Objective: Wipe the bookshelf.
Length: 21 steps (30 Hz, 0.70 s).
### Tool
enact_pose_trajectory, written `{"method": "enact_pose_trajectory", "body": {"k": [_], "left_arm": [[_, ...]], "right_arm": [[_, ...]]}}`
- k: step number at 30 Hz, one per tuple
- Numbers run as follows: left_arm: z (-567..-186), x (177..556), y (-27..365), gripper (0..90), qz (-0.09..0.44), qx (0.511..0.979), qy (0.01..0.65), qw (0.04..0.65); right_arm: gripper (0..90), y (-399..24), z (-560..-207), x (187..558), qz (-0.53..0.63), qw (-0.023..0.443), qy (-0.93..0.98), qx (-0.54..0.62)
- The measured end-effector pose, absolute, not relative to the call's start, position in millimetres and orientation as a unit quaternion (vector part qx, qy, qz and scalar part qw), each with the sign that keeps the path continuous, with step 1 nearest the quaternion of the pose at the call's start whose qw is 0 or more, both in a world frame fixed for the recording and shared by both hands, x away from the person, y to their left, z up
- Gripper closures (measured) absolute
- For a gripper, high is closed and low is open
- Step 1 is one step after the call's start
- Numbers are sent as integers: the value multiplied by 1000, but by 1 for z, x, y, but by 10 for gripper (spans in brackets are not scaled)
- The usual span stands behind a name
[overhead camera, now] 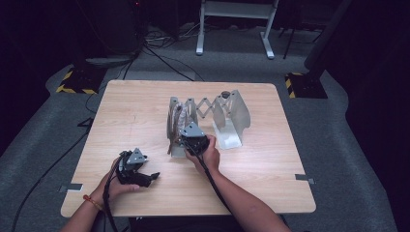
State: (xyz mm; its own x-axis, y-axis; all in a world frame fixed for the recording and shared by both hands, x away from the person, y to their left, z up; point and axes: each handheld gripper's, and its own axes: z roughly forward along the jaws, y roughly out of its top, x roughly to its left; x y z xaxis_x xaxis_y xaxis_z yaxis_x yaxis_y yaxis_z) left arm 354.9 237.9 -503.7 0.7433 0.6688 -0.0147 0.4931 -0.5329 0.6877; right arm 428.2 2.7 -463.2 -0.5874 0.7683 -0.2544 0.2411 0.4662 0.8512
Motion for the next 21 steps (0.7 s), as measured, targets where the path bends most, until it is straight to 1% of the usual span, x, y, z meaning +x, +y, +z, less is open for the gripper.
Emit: {"method": "enact_pose_trajectory", "body": {"k": [3,7,12,14,21], "left_arm": [[-504,355,238,152,126,866,336,349],[-504,354,238,153,124,866,335,349],[-504,354,238,152,124,867,334,349],[-504,354,238,152,124,867,334,349],[-504,354,238,152,124,867,335,349]], "right_arm": [[726,13,-474,434,388,339,796,319],[725,20,-492,442,375,324,804,329],[725,18,-499,449,356,300,821,332],[728,16,-501,447,355,298,824,327],[726,-2,-495,425,356,249,845,311]]}}
